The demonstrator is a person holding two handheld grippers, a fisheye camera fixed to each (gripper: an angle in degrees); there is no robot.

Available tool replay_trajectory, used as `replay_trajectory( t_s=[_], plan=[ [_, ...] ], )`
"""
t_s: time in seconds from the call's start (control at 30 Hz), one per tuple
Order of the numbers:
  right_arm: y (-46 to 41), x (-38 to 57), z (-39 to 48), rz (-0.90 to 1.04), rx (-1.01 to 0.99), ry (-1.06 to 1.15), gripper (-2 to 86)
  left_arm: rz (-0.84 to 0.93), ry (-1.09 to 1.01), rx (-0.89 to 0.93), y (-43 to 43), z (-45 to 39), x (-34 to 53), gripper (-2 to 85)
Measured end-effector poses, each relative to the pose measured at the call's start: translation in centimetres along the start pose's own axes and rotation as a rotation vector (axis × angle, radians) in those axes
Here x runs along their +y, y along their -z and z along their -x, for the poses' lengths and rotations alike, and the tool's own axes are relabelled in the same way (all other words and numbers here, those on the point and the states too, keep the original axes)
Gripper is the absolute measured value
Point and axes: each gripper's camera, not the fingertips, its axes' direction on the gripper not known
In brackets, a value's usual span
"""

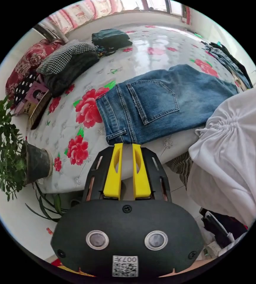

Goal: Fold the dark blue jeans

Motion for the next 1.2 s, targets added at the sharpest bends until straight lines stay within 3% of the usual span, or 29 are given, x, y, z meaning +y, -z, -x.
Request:
replay_trajectory(
  t_s=[0.07, 0.13, 0.23, 0.37, 0.53, 0.67, 0.77, 0.97, 1.03, 1.2],
  plan=[
    [-1.7, -2.8, 1.5, -0.008, -0.107, 0.062, 4.3, -0.115, 0.115, 0.025, 0.9, 1.1, -0.3, 3.9],
    [-6.2, -6.8, 4.3, -0.005, -0.233, 0.145, 4.7, -0.120, 0.117, 0.033, -0.1, 0.6, -1.7, 3.0],
    [-15.2, -12.0, 9.7, 0.079, -0.365, 0.265, 5.3, -0.017, 0.095, 0.009, -3.8, -0.9, -4.8, 1.7],
    [-26.9, -15.3, 16.3, 0.193, -0.369, 0.342, 6.2, 0.135, 0.134, -0.058, -8.7, -2.2, -7.2, -0.2],
    [-41.6, -11.3, 21.2, 0.494, -0.392, 0.395, 6.9, 0.121, 0.190, -0.062, -9.9, -1.7, -7.3, -0.9],
    [-44.8, -5.2, 22.2, 0.641, -0.417, 0.527, 6.5, 0.116, 0.186, -0.044, -10.6, -1.1, -7.7, -0.9],
    [-45.7, -5.1, 19.9, 0.628, -0.467, 0.448, 6.3, 0.106, 0.210, -0.027, -10.9, -0.7, -8.0, -1.0],
    [-53.9, -8.9, 12.6, 0.653, -0.756, 0.017, 6.9, 0.083, 0.251, -0.016, -11.3, -0.3, -8.2, -1.0],
    [-59.3, -9.2, 10.6, 0.729, -0.860, -0.166, 7.2, 0.083, 0.243, -0.042, -11.4, -0.7, -8.4, -1.0],
    [-69.0, -7.6, 12.7, 0.958, -0.926, -0.289, 7.3, 0.083, 0.214, -0.121, -11.7, -1.8, -8.9, -1.0]
  ],
)
